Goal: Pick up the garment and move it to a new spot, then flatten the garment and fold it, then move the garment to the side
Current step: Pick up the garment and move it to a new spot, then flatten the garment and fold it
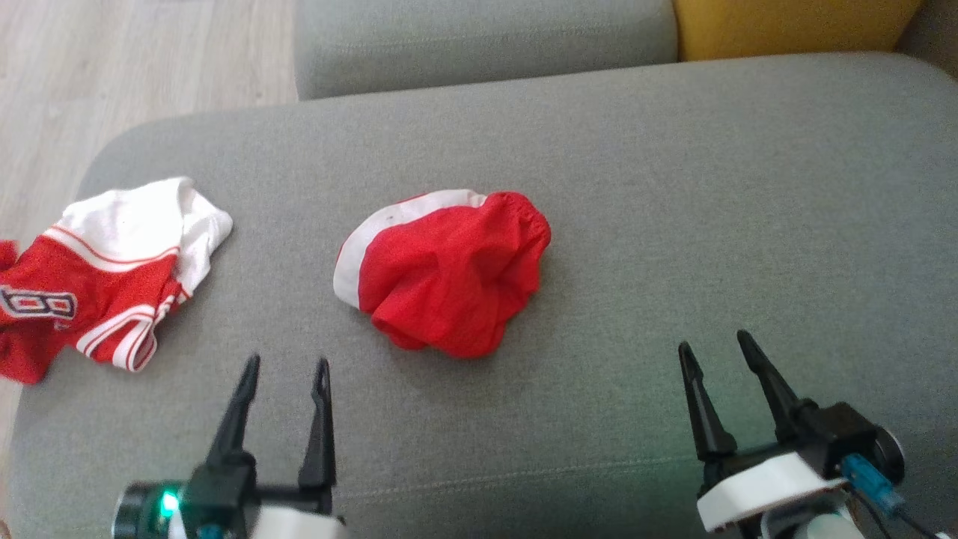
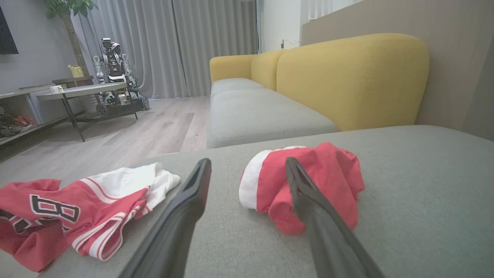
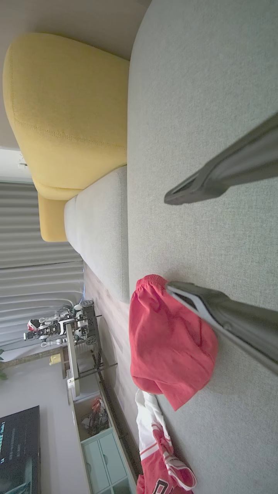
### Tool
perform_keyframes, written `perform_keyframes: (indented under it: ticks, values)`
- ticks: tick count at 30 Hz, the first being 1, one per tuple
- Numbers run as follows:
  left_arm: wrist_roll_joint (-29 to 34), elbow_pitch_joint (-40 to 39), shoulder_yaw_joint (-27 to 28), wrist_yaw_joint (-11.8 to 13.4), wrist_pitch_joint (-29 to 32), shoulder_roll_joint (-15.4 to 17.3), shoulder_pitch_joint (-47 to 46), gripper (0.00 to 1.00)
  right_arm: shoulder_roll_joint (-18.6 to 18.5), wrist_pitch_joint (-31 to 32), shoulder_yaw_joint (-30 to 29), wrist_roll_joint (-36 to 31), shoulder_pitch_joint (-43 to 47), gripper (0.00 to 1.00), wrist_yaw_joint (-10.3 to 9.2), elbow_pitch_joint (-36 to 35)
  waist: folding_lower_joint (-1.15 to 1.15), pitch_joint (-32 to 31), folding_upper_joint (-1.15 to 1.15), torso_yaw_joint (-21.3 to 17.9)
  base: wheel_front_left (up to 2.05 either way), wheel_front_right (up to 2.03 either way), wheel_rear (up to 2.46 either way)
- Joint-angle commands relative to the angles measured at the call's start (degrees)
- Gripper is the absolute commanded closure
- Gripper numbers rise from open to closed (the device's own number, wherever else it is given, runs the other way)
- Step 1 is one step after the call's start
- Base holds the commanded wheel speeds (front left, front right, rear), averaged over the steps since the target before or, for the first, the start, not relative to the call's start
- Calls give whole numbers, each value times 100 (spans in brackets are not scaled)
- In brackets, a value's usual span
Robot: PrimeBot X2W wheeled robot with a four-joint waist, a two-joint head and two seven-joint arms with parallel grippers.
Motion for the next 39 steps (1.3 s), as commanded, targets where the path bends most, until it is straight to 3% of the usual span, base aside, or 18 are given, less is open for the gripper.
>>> perform_keyframes:
  ticks: [1, 19, 39]
  values:
    - [117, -170, 224, -56, -43, -44, -84, 0, -20, -31, 150, -51, -118, 0, -1, -158, 0, -90, 0, -35, 0, 0, 0]
    - [502, -85, 625, -442, -43, -453, 238, 0, -20, -31, 128, 11, -31, 0, -1, -125, 0, -245, 0, -179, 0, 0, 0]
    - [507, 145, 738, -598, -43, -633, 300, 0, -20, -31, 146, 19, -30, 0, -1, -94, 0, -246, 0, -177, 0, 0, 0]
